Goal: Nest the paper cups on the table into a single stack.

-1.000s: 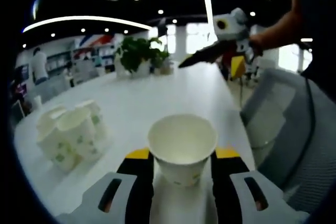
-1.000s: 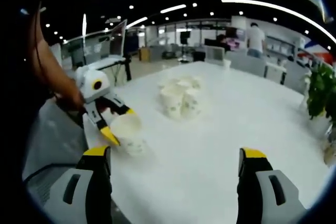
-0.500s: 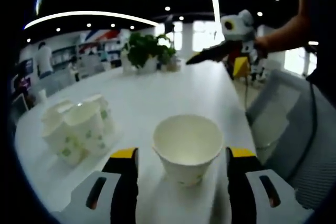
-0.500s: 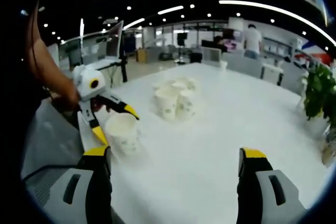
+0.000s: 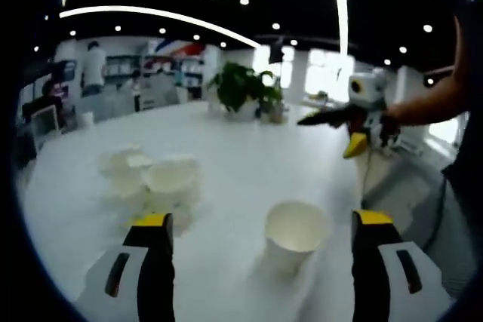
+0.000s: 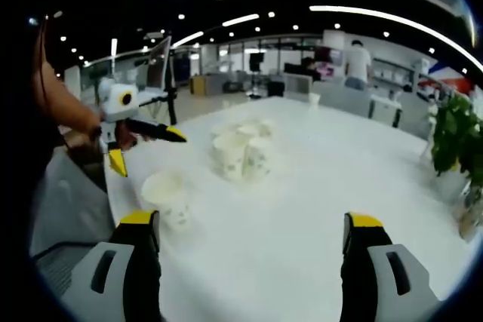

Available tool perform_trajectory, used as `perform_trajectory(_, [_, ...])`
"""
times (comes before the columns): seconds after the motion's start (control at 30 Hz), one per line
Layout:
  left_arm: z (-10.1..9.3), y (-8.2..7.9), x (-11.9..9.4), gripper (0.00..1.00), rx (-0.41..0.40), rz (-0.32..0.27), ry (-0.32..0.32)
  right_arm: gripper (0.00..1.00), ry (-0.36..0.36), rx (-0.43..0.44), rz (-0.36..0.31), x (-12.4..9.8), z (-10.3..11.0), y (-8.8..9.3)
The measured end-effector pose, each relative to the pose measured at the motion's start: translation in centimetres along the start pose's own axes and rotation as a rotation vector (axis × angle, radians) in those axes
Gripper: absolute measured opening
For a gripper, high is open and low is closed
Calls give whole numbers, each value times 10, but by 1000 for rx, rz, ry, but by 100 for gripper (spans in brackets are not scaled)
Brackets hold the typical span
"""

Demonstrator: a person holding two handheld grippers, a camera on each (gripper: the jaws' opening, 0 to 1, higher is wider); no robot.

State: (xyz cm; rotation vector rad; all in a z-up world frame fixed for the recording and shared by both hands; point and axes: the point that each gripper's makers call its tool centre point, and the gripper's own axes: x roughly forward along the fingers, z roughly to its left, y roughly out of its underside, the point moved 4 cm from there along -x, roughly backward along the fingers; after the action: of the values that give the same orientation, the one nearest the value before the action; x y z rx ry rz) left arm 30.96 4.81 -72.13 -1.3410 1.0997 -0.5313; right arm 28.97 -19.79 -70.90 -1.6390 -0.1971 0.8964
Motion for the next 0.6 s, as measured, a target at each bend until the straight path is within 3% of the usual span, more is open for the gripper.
perform_trajectory(0.07, [9,-3,-13,98,-29,-28,-50,100,4,-1,-2,0,-3,1])
perform_trajectory(0.23, [26,4,-39,98,-32,34,-125,100,13,0,-2,0,-8,3])
perform_trajectory(0.6, [47,8,-74,98,-11,86,-207,100,54,-8,-4,-2,-21,7])
